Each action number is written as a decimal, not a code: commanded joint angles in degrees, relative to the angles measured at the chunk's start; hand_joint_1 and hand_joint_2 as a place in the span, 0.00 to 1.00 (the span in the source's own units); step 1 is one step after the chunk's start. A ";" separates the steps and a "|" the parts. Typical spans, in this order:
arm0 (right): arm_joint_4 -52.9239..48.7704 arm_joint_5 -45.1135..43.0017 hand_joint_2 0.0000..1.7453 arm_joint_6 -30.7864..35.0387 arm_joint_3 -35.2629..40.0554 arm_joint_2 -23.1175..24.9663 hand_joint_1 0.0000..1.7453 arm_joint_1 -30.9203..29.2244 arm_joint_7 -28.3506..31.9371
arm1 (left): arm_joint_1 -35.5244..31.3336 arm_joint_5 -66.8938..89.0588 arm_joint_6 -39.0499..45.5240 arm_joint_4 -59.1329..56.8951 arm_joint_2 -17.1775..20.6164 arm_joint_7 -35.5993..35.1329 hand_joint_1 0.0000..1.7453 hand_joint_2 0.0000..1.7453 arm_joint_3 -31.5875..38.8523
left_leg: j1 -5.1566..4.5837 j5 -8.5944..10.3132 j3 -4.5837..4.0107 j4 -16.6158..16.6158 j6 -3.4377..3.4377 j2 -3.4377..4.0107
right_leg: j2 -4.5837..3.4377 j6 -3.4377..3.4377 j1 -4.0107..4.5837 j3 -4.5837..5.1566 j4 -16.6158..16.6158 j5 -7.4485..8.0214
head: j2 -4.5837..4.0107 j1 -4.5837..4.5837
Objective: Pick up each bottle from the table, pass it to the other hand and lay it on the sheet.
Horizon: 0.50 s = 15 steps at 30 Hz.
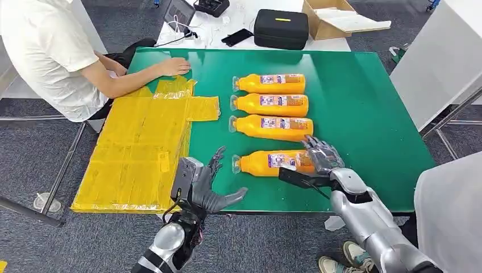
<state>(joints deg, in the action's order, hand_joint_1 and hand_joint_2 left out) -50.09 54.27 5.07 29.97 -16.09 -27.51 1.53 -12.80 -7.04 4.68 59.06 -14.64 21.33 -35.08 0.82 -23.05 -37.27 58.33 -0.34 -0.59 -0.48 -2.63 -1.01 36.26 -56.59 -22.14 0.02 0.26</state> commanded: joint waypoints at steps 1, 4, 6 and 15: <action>8.81 -6.46 1.00 -4.64 -0.24 0.83 0.86 -1.73 4.88 | -1.95 -0.12 -0.26 -3.86 0.69 -0.07 0.00 1.00 -2.23 | 0.01 -0.13 0.43 -0.07 -0.03 0.04 | 0.06 0.13 0.06 -0.44 0.09 -0.12 | -0.02 0.02; 10.17 -7.48 1.00 -4.82 -0.62 0.97 0.95 -1.32 4.99 | -2.08 -0.18 -0.35 -3.94 0.63 -0.06 0.00 1.00 -2.42 | 0.01 -0.03 0.16 -0.04 -0.01 0.00 | 0.05 0.06 0.02 -0.16 0.05 -0.03 | -0.02 0.00; 10.17 -7.48 1.00 -4.82 -0.62 0.97 0.95 -1.32 4.99 | -2.08 -0.18 -0.35 -3.94 0.63 -0.06 0.00 1.00 -2.42 | 0.03 -0.07 0.28 -0.05 -0.02 0.02 | 0.06 0.09 0.06 -0.28 0.08 -0.06 | -0.02 0.00; 10.17 -7.48 1.00 -4.82 -0.62 0.97 0.95 -1.32 4.99 | -2.08 -0.18 -0.35 -3.94 0.63 -0.06 0.00 1.00 -2.42 | 0.04 -0.07 0.45 -0.07 -0.02 -0.01 | 0.10 0.12 0.07 -0.45 0.11 -0.08 | -0.02 0.00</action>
<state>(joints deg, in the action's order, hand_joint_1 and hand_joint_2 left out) -45.18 46.90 1.20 28.85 -16.06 -28.95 6.36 -12.89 -7.13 4.57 58.31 -14.80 21.40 -35.95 0.83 -23.05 -37.11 58.33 -0.34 -0.57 -0.49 -2.63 -1.00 36.14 -56.58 -22.15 0.00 0.26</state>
